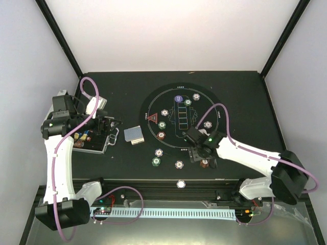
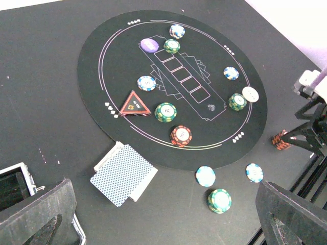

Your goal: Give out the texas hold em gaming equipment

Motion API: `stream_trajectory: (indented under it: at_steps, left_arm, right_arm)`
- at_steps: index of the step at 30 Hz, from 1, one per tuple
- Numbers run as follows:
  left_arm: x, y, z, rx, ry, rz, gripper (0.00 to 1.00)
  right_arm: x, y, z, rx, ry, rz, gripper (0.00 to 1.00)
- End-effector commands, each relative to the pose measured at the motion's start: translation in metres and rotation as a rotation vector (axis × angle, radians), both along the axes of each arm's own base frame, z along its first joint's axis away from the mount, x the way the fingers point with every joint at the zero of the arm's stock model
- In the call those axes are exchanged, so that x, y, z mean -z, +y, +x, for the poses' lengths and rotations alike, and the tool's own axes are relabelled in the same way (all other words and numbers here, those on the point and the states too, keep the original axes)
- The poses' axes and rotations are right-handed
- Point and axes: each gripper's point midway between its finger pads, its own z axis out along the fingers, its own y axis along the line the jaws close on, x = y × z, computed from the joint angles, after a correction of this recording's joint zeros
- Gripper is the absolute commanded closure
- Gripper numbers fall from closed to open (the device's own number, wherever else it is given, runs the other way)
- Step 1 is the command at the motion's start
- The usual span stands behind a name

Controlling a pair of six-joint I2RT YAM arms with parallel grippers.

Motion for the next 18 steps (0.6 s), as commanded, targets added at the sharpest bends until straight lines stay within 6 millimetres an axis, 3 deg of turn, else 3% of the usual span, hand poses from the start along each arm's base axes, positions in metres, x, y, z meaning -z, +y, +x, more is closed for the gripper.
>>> stream_trajectory:
  at_steps: [1,9,18]
  left_arm:
    - [-0.008,-0.004,-0.005,0.025,-0.038,-0.012,0.01]
    - [-0.009,-0.004,-0.005,0.027,-0.040,-0.010,0.01]
    - [-0.007,-0.003,-0.003,0.025,-0.033,-0.008,0.01]
  right_arm:
    - [0.014,-0.021,-0.014,0.091,-0.003,0.018,0.17]
    - [0.024,-0.029,-0.017,0.112,-0.003,0.000,0.17]
    - [0.049,-0.026,-0.021,0.102,0.039,0.004,0.21]
